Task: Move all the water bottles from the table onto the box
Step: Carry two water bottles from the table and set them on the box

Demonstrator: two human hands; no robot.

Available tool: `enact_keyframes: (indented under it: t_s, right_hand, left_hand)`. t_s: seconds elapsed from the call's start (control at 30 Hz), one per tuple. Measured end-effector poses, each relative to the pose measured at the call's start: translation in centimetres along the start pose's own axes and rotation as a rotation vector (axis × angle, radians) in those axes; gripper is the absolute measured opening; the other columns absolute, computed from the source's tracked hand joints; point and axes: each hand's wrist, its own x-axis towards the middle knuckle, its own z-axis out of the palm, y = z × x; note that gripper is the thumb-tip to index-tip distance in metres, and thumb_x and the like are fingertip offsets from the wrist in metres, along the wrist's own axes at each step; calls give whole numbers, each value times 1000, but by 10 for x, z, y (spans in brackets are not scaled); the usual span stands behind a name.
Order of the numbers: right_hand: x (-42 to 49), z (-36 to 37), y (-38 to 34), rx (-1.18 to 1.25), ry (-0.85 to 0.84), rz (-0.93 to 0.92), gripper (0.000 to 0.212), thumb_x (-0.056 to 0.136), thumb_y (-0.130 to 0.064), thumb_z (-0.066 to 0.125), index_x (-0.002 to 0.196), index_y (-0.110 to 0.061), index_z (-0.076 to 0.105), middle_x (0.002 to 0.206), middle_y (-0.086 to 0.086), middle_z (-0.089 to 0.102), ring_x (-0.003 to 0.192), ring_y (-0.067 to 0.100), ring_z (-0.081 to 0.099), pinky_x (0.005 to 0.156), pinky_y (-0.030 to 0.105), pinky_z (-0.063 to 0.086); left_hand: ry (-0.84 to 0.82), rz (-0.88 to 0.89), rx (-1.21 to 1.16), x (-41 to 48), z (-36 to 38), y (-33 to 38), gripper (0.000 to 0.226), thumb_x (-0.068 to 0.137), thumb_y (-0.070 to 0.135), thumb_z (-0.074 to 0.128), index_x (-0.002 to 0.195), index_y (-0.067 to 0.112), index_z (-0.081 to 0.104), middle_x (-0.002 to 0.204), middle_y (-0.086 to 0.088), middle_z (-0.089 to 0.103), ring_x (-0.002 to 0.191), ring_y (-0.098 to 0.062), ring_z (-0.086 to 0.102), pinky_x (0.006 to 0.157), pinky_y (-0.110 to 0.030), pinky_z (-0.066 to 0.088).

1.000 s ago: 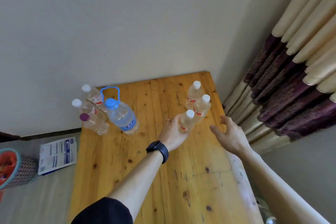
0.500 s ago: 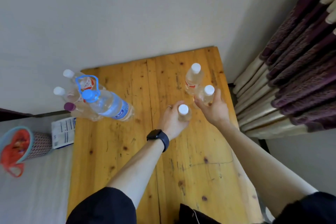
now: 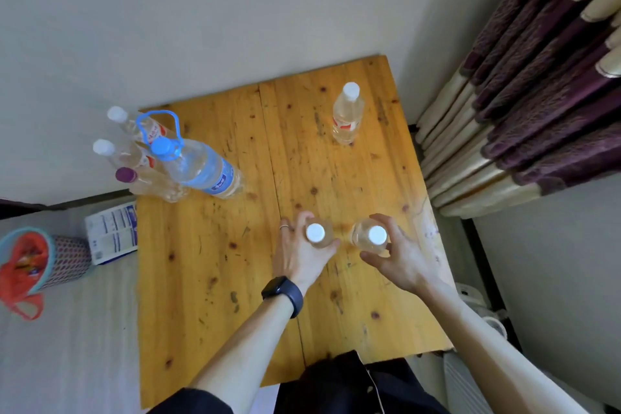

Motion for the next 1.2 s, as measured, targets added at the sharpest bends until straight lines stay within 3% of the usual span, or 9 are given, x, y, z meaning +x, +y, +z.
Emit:
enact_keyframes:
  t_s: [0.13, 0.27, 0.37, 0.53, 0.63, 0.77, 0.87, 1.13, 1.2]
  right_hand:
    - [-7, 14, -10, 82, 76, 51, 90, 78, -41, 82, 149, -38, 27, 146, -1, 46, 120, 25, 56, 82, 29, 41]
    - [-2, 27, -23, 171, 218, 81, 89, 74, -53, 82, 147, -41, 32, 141, -1, 52, 122, 22, 56, 85, 28, 41]
    - [5, 36, -27, 208, 293, 111, 61, 74, -49, 83, 125, -37, 50, 118, -5, 62, 106, 19, 61, 76, 25, 41]
    - [9, 35, -27, 255, 315, 124, 50, 69, -23, 84, 106, -38, 55, 103, -15, 66, 96, 11, 63, 68, 16, 43]
    - [9, 37, -26, 234, 336, 124, 48, 66, -21, 85, 106, -33, 59, 100, -14, 68, 94, 11, 64, 71, 22, 47]
    - [8, 38, -36, 228, 366, 163, 42, 71, -32, 85, 104, -33, 59, 98, -13, 67, 90, 8, 60, 68, 8, 37]
    - [0, 41, -39, 263, 392, 190, 42, 69, -29, 84, 102, -35, 59, 99, -11, 66, 92, 15, 61, 67, 23, 43]
    - [-112, 66, -9, 463, 512, 356, 39, 69, -37, 78, 102, -43, 57, 98, -12, 69, 81, 11, 68, 63, 36, 57]
    - [-151, 76, 2, 508, 567, 414, 40, 72, -37, 77, 106, -40, 58, 97, -11, 70, 82, 7, 66, 64, 28, 52]
  left_hand:
    - [-75, 59, -74, -1, 2, -9, 70, 70, 59, 80, 125, 39, 41, 132, -1, 41, 105, -24, 59, 67, -31, 53]
    - [-181, 159, -189, 9, 0, -19, 81, 73, 49, 83, 141, 42, 38, 152, 7, 31, 135, -13, 40, 92, -23, 41]
    - [-242, 181, -220, 19, -1, -18, 68, 75, 40, 82, 134, 39, 49, 143, 14, 44, 124, -1, 42, 92, -16, 37]
    - [-264, 205, -147, 34, 0, -14, 43, 70, 38, 79, 106, 37, 55, 98, 14, 63, 85, -1, 57, 60, -15, 42]
    - [-270, 246, -100, 41, 0, -16, 46, 68, 43, 78, 106, 38, 53, 98, 11, 64, 84, -3, 56, 58, -14, 38]
    - [-302, 284, -55, 42, -1, -21, 46, 69, 41, 79, 107, 37, 52, 101, 9, 64, 87, -7, 54, 58, -12, 35]
    - [-327, 299, -58, 37, -4, -24, 45, 71, 38, 80, 107, 37, 52, 105, 9, 62, 88, -7, 53, 59, -10, 34]
    - [-447, 353, 76, -2, -3, -38, 39, 71, 48, 76, 101, 34, 55, 87, 11, 66, 86, -17, 64, 69, -33, 56]
    - [-520, 405, 121, -20, 6, -37, 38, 74, 46, 77, 102, 32, 56, 86, 13, 65, 87, -16, 63, 72, -33, 56]
